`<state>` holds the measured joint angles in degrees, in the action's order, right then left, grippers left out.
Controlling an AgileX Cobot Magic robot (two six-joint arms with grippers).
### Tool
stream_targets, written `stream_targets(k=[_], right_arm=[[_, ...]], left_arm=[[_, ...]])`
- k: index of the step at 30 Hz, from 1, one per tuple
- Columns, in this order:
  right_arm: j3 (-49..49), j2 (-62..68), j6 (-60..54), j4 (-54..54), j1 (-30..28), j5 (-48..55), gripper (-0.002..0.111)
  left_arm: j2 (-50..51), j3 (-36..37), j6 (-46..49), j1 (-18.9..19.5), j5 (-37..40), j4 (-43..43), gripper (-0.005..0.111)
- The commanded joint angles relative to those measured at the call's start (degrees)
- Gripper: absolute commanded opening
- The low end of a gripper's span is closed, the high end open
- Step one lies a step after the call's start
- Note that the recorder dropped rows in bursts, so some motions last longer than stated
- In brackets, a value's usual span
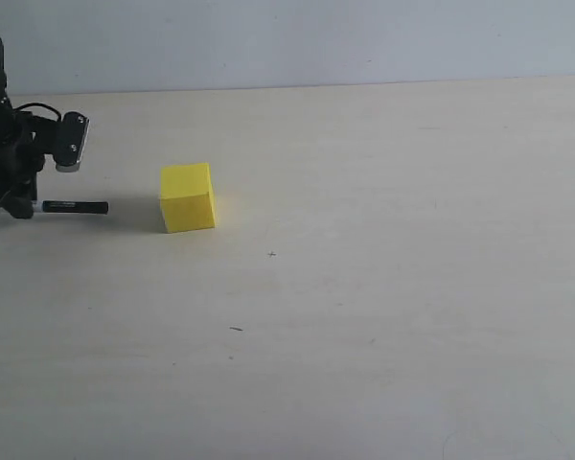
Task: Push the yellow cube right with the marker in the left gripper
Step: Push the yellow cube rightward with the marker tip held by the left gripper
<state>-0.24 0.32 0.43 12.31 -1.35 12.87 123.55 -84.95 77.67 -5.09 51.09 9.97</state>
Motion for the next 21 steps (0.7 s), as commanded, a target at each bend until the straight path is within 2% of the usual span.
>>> stream_targets(k=[1,5,7,11,15,21], right_arm=[[0.2,-0.1,-0.4,0.0,0.0,-0.3,0.0],[0.2,-0.1,-0.4,0.0,0.0,-0.3,0.0],[0.2,-0.1,-0.4,0.0,0.0,-0.3,0.0],[0.2,-0.1,-0.4,0.0,0.0,-0.3,0.0],[0.2,-0.1,-0.4,0.0,0.0,-0.3,0.0],[0.2,-0.1,-0.4,0.0,0.0,-0.3,0.0]], left_arm=[[-0.3,-0.2,-0.6,-3.7,-0.6,-1.2,0.0],[0.0,-0.2,-6.2,-12.8,-5.7,-1.5,0.0],[0.0,-0.2,-8.6,-14.9,-7.0,-1.1,0.0],[-0.1,-0.2,-10.0,-15.3,-5.1,0.6,0.0],[-0.9,-0.2,-12.4,-13.1,-1.8,2.9,0.0],[-2.4,-0.2,-13.4,-10.2,-1.9,3.0,0.0]])
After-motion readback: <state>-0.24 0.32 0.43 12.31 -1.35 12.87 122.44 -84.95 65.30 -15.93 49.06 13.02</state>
